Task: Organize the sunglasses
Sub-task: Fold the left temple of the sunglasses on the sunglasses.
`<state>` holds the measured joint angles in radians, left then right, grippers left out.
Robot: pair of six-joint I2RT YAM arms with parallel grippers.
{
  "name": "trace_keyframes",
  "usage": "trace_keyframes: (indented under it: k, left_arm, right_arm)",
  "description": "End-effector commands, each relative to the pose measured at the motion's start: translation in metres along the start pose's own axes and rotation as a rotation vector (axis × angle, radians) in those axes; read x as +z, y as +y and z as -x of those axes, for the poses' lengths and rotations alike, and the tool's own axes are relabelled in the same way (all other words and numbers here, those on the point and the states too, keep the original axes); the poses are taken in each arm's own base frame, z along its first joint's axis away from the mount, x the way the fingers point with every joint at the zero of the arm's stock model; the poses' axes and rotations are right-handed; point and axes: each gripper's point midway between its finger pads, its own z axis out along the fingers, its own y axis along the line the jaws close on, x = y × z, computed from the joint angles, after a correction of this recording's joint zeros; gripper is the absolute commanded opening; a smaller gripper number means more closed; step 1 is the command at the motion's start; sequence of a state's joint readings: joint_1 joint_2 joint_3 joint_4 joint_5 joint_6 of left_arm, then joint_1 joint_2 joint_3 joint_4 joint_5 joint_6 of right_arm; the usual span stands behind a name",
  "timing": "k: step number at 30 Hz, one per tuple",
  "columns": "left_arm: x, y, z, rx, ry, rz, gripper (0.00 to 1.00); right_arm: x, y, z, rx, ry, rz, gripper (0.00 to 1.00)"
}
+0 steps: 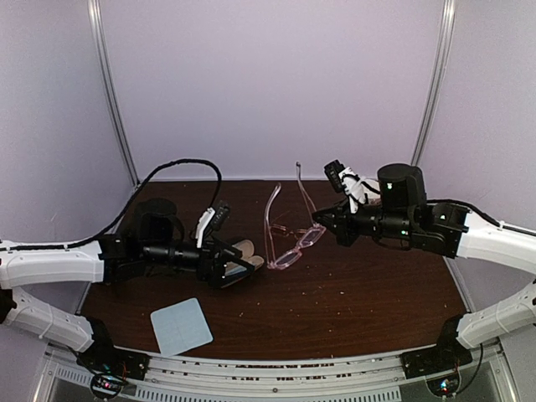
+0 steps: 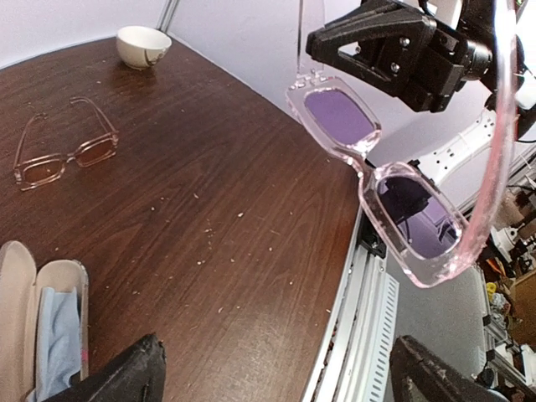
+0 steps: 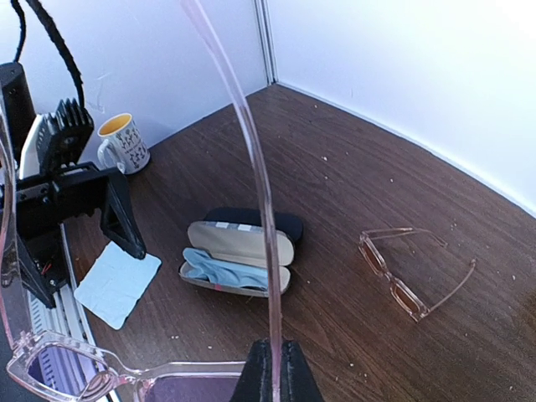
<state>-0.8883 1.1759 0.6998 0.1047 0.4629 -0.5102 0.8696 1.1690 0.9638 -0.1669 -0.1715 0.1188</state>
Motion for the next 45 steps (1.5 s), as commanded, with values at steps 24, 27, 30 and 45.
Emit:
trace_keyframes:
  k: [24, 27, 30, 45]
  left_arm:
    - [0.016, -0.05, 0.057, -0.02, -0.161, -0.279, 0.96]
    - [0.019, -0.05, 0.057, -0.03, -0.161, -0.294, 0.95]
    - [0.022, -0.051, 0.056, -0.037, -0.16, -0.309, 0.94]
    - [0.045, -0.033, 0.046, -0.073, -0.108, -0.277, 0.91]
  right_arm:
    - [0.001, 0.03, 0.049, -0.106, -0.25, 0.045, 0.0]
    - [-0.004, 0.039, 0.053, -0.116, -0.283, 0.074, 0.0]
    - [-0.008, 0.046, 0.058, -0.121, -0.308, 0.096, 0.0]
    - [-0.014, 0.065, 0.069, -0.143, -0.344, 0.145, 0.0]
